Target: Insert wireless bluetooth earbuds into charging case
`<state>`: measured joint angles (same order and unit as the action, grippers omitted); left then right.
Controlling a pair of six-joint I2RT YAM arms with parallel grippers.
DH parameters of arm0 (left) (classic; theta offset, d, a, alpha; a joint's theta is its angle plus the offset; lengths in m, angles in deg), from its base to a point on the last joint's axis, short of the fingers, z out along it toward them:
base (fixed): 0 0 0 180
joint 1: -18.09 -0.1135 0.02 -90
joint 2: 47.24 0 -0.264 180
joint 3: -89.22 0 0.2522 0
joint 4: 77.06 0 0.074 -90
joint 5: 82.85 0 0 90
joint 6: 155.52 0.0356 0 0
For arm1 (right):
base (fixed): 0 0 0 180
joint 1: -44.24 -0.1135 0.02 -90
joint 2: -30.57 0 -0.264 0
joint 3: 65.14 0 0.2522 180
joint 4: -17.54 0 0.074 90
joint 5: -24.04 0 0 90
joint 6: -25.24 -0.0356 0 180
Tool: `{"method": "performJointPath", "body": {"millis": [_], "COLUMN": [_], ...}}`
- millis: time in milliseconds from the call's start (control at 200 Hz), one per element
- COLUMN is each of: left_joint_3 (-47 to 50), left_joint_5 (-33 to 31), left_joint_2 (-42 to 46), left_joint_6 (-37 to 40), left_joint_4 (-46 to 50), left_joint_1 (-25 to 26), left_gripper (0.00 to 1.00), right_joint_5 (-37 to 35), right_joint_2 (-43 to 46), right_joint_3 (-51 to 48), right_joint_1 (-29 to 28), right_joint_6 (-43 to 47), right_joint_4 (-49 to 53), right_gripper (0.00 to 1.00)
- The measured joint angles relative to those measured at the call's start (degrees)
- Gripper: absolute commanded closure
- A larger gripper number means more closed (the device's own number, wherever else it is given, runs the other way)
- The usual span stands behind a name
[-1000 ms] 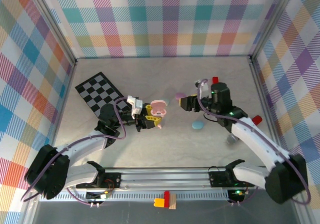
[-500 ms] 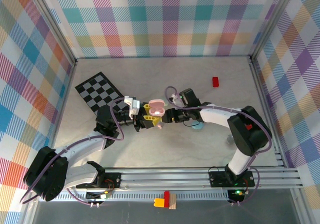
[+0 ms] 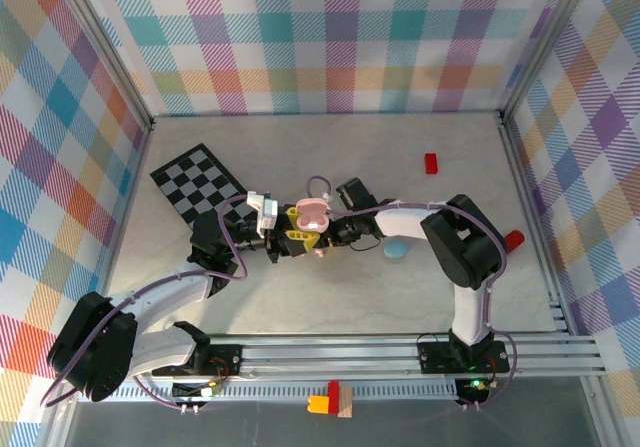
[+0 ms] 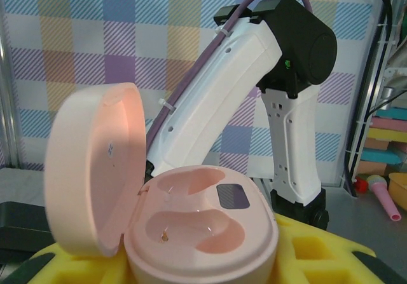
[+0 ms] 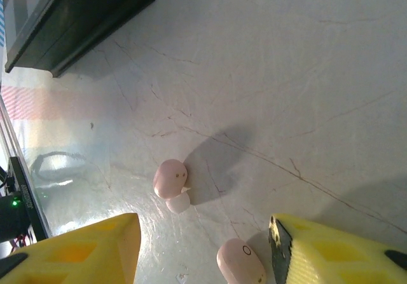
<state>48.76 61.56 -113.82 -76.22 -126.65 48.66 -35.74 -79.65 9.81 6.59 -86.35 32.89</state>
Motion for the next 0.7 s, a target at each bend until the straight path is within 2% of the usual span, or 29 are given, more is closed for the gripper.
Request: {"method": "performJointPath", "body": {"millis": [440, 700], "left_joint_3": [0.00, 0.02], "left_joint_5": [0.15, 0.17], "left_joint_2": [-0.46, -0.70], "left_joint_6": [-0.85, -1.75], "left_joint_4": [-0.52, -1.77], "left_joint_1": [-0.13, -0.35], "left_gripper": [0.62, 0.62], "right_joint_5": [0.70, 0.72], "right_joint_2": [0.42, 0.92], "right_joint_3": [-1.46, -2.36], "right_joint_1": [-1.36, -2.14], "right_joint_6": [0.72, 1.05], "right_joint_4": [-0.28, 0.61], "right_gripper": [0.50, 0.60]}}
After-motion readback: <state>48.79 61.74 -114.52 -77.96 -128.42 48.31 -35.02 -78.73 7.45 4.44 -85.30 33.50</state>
